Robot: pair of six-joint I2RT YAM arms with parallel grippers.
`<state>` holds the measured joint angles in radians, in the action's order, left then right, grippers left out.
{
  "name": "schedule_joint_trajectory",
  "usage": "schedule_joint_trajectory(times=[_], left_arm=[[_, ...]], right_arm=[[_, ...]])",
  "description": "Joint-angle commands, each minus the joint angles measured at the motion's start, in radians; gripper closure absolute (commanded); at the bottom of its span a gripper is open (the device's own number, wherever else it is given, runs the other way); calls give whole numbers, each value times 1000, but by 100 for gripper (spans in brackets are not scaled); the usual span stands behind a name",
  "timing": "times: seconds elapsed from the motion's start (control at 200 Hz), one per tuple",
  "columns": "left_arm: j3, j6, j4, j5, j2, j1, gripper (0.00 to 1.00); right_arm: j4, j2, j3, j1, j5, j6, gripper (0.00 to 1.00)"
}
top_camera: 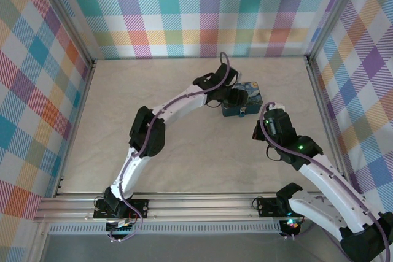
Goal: Unlock a padlock with a key
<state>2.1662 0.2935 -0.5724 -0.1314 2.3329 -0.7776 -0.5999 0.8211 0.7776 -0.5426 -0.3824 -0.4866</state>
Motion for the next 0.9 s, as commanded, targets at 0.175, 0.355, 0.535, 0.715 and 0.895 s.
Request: schedule_joint_trajectory(times=[0.175, 0.355, 0.535, 0.715, 0.895], left_arm=[[92, -65, -139, 37, 78, -27, 27], [69, -93, -175, 52, 70, -36, 27], [-12, -103, -164, 71, 35, -36, 26], [-111, -109, -154, 95, -34, -35, 26], [-264, -98, -110, 117, -144, -34, 25]], right_arm=[[-24, -4, 0, 6, -24, -9, 100], [-27, 10, 13, 6, -32, 2, 100], [-30, 17, 19, 5, -36, 7, 100], [-32, 17, 19, 6, -40, 12, 100], [-26, 28, 15, 5, -38, 14, 100]])
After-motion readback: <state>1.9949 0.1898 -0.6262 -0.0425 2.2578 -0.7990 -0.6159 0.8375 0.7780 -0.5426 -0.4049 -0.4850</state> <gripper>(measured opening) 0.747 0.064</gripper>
